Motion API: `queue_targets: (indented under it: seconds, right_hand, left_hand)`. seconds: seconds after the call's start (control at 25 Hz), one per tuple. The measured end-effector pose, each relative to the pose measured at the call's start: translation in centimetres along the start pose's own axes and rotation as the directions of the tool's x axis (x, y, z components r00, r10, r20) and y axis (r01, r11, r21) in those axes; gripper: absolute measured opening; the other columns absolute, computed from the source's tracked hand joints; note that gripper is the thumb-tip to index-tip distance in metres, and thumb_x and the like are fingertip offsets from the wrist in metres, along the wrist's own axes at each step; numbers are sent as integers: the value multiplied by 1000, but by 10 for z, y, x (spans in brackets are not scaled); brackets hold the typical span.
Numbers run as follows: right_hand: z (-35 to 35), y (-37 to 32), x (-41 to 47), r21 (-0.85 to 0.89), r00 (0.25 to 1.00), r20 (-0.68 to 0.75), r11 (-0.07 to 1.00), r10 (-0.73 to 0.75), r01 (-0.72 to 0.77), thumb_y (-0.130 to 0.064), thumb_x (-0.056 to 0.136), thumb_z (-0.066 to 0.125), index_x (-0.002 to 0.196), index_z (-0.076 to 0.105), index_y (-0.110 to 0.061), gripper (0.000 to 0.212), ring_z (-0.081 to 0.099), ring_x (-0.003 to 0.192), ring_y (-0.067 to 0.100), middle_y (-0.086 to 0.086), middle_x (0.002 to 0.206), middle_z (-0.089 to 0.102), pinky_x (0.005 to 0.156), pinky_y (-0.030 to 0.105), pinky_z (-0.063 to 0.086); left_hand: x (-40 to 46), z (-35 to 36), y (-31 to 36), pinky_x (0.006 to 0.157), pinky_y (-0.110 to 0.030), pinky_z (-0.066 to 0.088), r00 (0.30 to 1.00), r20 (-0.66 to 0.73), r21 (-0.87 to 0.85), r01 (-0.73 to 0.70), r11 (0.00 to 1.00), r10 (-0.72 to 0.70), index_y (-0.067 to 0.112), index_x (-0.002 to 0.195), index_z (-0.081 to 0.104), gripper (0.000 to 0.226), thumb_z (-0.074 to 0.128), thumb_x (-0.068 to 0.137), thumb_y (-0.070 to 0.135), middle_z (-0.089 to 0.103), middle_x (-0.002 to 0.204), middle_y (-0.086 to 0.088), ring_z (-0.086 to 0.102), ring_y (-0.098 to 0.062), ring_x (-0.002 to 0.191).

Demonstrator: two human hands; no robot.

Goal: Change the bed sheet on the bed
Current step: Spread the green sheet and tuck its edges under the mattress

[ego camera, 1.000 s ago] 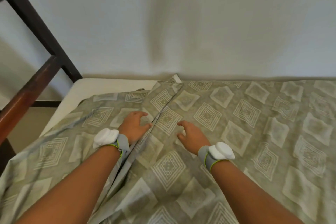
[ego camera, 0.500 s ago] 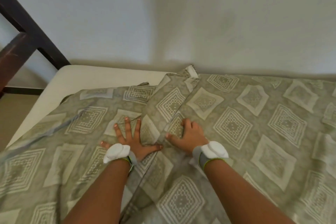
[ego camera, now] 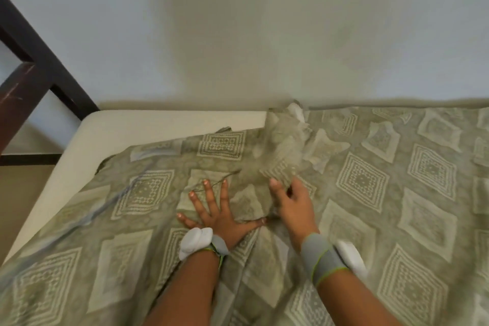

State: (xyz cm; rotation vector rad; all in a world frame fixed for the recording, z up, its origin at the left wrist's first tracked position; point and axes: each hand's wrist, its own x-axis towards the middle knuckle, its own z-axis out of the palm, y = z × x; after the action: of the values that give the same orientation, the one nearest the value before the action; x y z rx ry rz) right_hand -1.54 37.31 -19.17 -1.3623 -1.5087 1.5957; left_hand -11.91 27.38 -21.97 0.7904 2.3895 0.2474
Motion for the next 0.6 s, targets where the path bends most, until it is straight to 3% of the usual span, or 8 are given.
queue_targets:
  seconds: [0.12, 0.2, 0.28, 0.32, 0.4, 0.48, 0.52, 0.6]
  right_hand:
    - [-28, 34, -49, 328, 940, -131, 909, 314, -258, -16, 93, 59, 95, 59, -20, 4, 66, 84, 25, 15, 108, 65, 64, 36, 60]
    - [-27, 24, -52, 66, 904, -293, 950, 312, -307, -8, 88, 63, 108, 53, -15, 23, 62, 93, 34, 21, 119, 56, 74, 39, 57]
    - [-15, 2, -47, -423, 873, -488, 876, -6, -231, -2, 75, 64, 130, 45, -12, 59, 46, 116, 41, 23, 133, 43, 99, 43, 37]
    - [-9, -11, -45, -616, 870, -431, 782, -239, -90, -1, 72, 63, 136, 43, -10, 68, 39, 123, 40, 23, 138, 39, 105, 42, 29]
    - [5, -25, -29, -782, 859, -36, 550, -511, 294, -2, 77, 57, 138, 43, -4, 63, 33, 134, 37, 21, 146, 35, 113, 39, 22]
    - [12, -33, -5, -767, 851, 318, 413, -419, 490, -12, 93, 49, 142, 36, -2, 52, 29, 138, 35, 19, 153, 26, 115, 35, 22]
    - [11, -32, 10, -781, 877, 363, 410, -316, 471, -22, 97, 49, 146, 26, -2, 58, 28, 139, 35, 17, 156, 17, 115, 35, 22]
    - [1, -28, 36, -864, 974, 212, 452, -78, 224, -43, 88, 60, 152, 3, -5, 93, 25, 140, 36, 16, 159, 0, 113, 38, 23]
  left_hand:
    - [-9, -14, -13, 97, -67, -26, 975, 178, 24, -142, 990, 136, 44, 142, -26, 129, 40, 44, 98, -46, 145, 6, -42, -33, 133]
    - [-7, -24, -29, 101, -62, -26, 938, 293, -14, -190, 982, 185, 48, 144, -16, 112, 40, 58, 93, -40, 148, 12, -39, -28, 136]
    - [-5, -34, -36, 108, -59, -21, 921, 337, -97, -171, 980, 195, 50, 145, -2, 74, 27, 83, 77, -26, 154, 16, -28, -21, 143]
    - [-4, -34, -36, 111, -58, -18, 929, 314, -114, -169, 979, 197, 48, 146, 3, 60, 20, 92, 67, -20, 157, 14, -23, -20, 145]
    - [-2, -31, -32, 113, -58, -13, 942, 288, -71, -157, 985, 171, 42, 149, 2, 55, 17, 98, 57, -17, 158, 10, -20, -23, 146]
    - [-1, -23, -29, 112, -61, -9, 963, 235, 72, -150, 986, 129, 42, 148, -10, 64, 22, 95, 61, -22, 157, 9, -21, -26, 145]
    - [1, -15, -29, 111, -63, -8, 974, 197, 139, -142, 980, 113, 43, 147, -14, 70, 22, 92, 66, -24, 157, 10, -22, -26, 145]
    - [4, -3, -30, 110, -65, -7, 984, 146, 207, -128, 970, 98, 44, 144, -21, 82, 10, 78, 81, -27, 156, 11, -22, -26, 145]
